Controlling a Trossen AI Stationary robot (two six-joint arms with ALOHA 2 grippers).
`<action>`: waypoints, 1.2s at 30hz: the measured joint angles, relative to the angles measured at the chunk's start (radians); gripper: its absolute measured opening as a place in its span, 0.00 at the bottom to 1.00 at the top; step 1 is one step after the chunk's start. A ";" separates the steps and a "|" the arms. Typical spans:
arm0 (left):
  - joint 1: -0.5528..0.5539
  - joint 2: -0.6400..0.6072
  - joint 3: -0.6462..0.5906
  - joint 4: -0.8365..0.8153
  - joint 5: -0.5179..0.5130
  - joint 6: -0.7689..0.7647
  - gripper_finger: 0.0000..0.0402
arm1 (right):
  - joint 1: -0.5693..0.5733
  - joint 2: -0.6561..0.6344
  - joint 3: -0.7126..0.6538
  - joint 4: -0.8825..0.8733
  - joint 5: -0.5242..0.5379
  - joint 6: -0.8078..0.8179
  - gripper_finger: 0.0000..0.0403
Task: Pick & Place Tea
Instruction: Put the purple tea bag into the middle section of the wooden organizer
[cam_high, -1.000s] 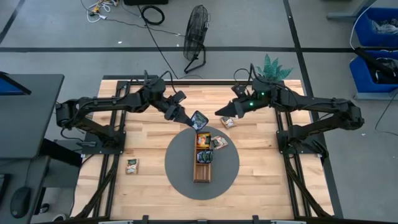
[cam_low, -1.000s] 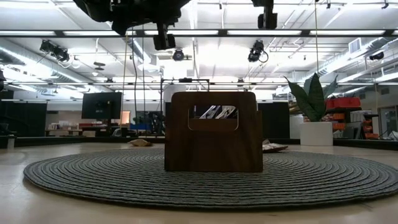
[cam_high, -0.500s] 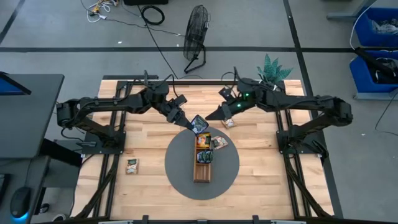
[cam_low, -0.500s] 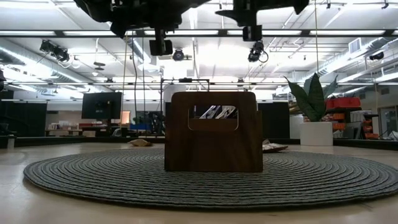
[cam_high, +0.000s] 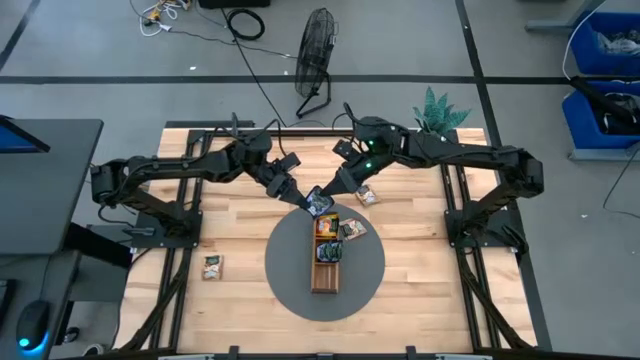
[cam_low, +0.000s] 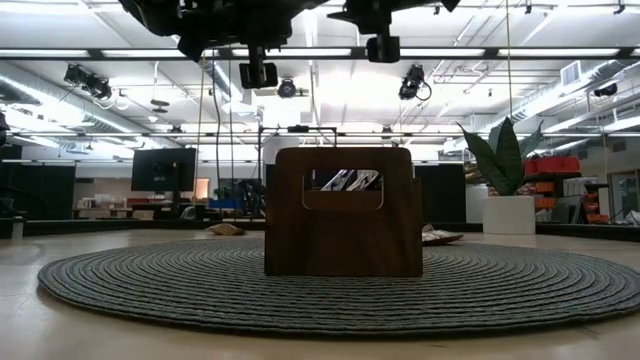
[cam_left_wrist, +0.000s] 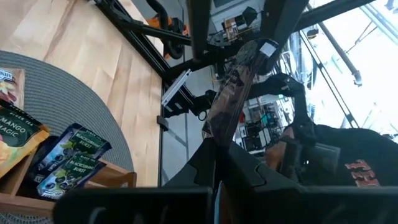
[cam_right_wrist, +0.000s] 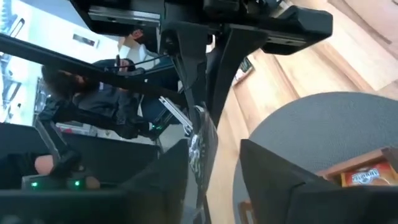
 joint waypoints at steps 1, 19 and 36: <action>0.000 0.000 0.000 0.000 0.002 0.001 0.03 | 0.000 0.000 0.001 -0.005 -0.001 0.000 0.36; 0.003 0.000 0.000 0.013 -0.031 0.058 0.13 | 0.022 -0.022 0.003 -0.036 -0.005 0.031 0.00; 0.048 -0.077 0.001 -0.202 -0.422 0.381 0.17 | 0.113 -0.195 0.003 -0.291 0.422 0.158 0.00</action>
